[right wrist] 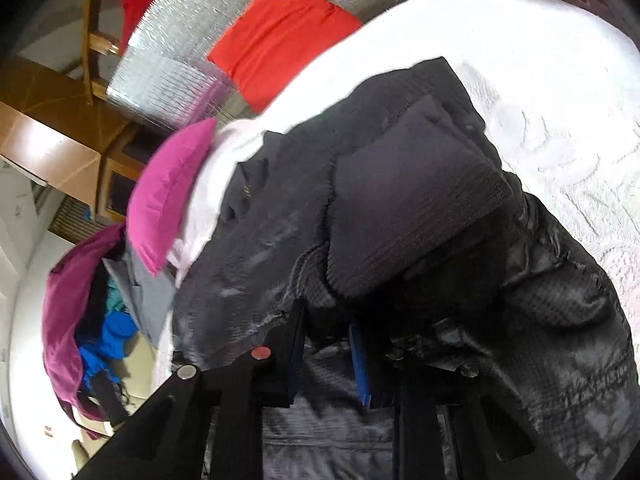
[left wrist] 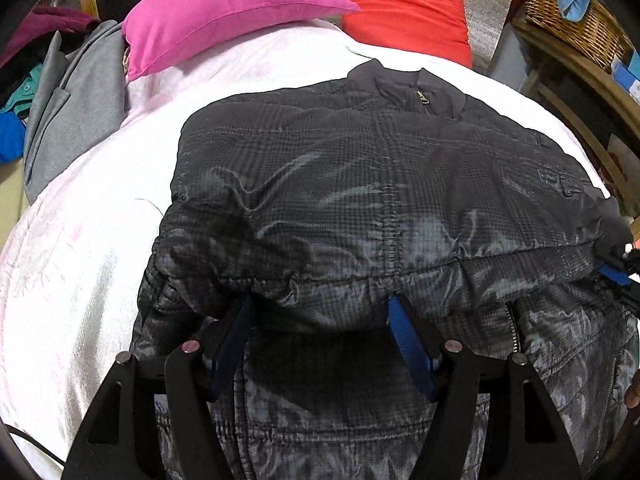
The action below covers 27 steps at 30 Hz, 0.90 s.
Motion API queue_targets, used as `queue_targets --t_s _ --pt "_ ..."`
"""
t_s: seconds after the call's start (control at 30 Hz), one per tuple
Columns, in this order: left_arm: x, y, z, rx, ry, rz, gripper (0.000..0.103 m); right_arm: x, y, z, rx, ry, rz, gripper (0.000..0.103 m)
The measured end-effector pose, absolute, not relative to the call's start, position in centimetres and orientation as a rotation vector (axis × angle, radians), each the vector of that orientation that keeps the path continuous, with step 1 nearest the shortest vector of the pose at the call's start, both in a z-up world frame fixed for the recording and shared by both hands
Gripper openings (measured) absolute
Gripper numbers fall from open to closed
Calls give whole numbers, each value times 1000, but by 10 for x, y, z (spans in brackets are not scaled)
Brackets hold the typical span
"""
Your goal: Fold large clothes
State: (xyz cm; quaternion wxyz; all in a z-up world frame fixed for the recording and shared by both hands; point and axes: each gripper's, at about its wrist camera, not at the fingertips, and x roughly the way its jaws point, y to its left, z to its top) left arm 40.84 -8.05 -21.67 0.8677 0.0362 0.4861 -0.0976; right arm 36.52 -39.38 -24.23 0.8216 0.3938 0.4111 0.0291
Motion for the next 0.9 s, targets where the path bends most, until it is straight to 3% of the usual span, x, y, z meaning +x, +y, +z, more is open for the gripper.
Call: queue_targets --t_s 0.4,0.9 --pt "381 -89 -201 153 937 -186 70 357 -375 -216 651 967 164 24" --pt "372 -80 -187 188 878 -170 71 346 -403 -196 712 803 95 25"
